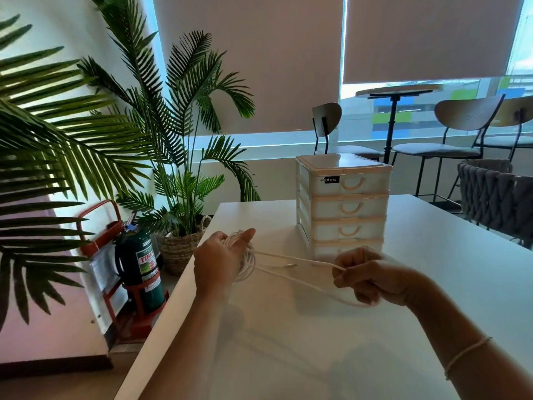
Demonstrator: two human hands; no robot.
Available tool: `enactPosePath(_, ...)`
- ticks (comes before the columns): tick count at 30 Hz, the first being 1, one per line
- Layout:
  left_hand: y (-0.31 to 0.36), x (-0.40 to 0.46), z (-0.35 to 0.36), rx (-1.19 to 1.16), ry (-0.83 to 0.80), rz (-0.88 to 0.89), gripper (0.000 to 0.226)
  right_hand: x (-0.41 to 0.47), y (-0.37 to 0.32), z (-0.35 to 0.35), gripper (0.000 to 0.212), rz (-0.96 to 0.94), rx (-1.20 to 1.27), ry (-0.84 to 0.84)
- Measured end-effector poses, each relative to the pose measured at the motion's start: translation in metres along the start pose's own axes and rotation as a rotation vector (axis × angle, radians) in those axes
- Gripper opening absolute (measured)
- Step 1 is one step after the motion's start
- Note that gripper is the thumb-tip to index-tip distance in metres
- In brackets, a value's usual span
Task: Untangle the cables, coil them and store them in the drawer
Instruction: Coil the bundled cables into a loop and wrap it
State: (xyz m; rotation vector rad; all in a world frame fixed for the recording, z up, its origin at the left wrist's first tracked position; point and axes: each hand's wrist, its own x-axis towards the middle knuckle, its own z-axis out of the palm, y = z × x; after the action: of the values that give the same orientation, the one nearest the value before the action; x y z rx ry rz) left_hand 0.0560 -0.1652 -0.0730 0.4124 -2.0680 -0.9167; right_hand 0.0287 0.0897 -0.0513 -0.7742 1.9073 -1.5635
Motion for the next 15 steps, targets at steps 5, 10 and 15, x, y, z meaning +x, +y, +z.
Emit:
enactPosePath(5,-0.001,0.001,-0.002,0.037,0.016,-0.018,0.057,-0.006,-0.007,-0.006,0.022,0.33,-0.652,0.039)
enactPosePath(10,-0.001,0.002,-0.012,0.036,0.107,-0.026,0.055,-0.013,0.004,-0.032,0.017,0.586,-1.124,0.261)
enactPosePath(15,0.0,0.004,-0.013,0.02,0.123,-0.036,0.052,-0.026,0.012,-0.052,0.019,0.701,-1.28,0.586)
